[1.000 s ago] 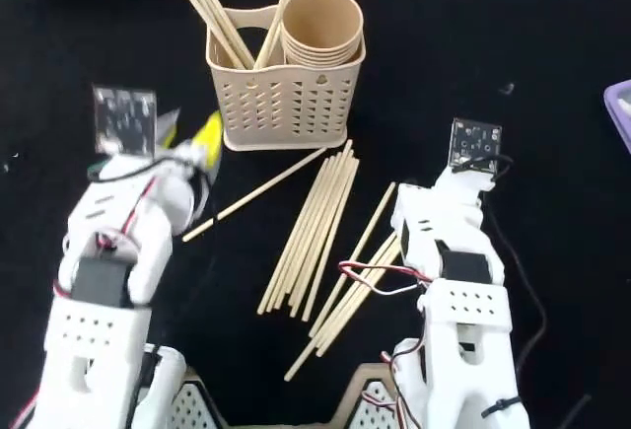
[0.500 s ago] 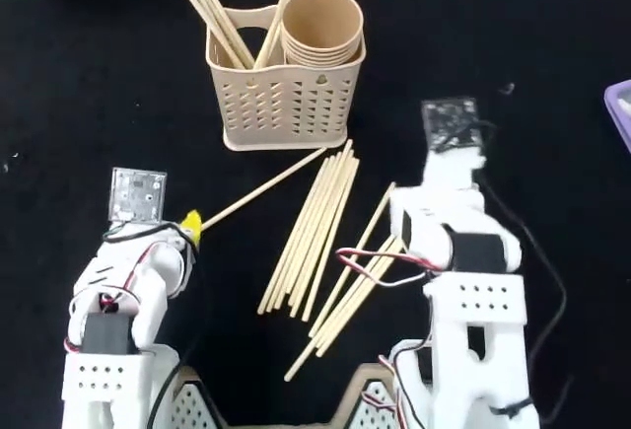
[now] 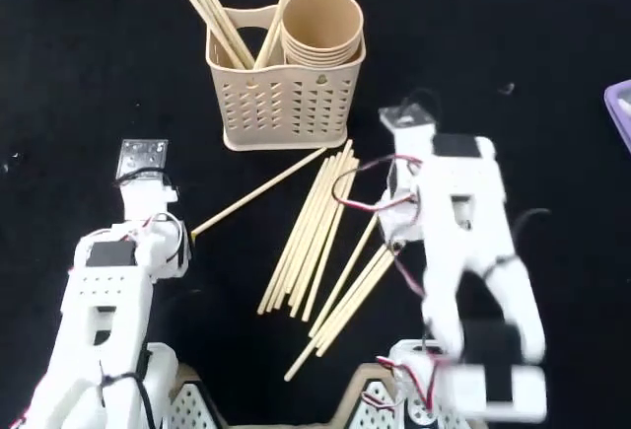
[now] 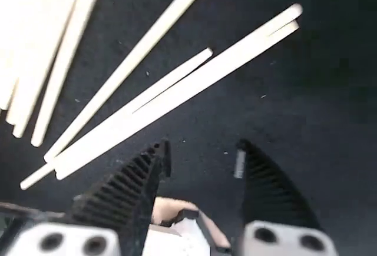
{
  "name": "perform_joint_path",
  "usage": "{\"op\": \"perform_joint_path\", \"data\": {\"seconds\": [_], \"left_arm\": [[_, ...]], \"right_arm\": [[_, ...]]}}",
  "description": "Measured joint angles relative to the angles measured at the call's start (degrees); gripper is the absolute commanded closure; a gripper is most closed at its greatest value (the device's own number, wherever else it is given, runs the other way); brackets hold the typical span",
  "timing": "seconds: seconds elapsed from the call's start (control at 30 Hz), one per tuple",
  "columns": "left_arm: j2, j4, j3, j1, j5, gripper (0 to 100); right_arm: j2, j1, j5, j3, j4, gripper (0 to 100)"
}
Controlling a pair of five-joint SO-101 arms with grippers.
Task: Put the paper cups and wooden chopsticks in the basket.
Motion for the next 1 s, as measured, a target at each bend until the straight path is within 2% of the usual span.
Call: {"op": "perform_joint_path", "data": {"seconds": [0.17,0.3,0.6,1.0], "left_arm": [[1.5,-1.5,0.0,0.0,0.2,83],[1.5,-1.5,0.0,0.0,0.2,83],[1.6,-3.0,0.0,-0.4,0.2,83],[1.6,-4.0,0.0,-0.5,0.2,83]], "right_arm": [[9.9,-2.1,-0.4,-0.9,-2.6,76.2],[13.5,-6.1,-4.0,-0.9,-5.4,78.3],[14.8,-9.7,-9.7,-0.9,-9.5,80.1],[15.7,-10.5,-10.2,-4.9,-12.5,80.2]]}}
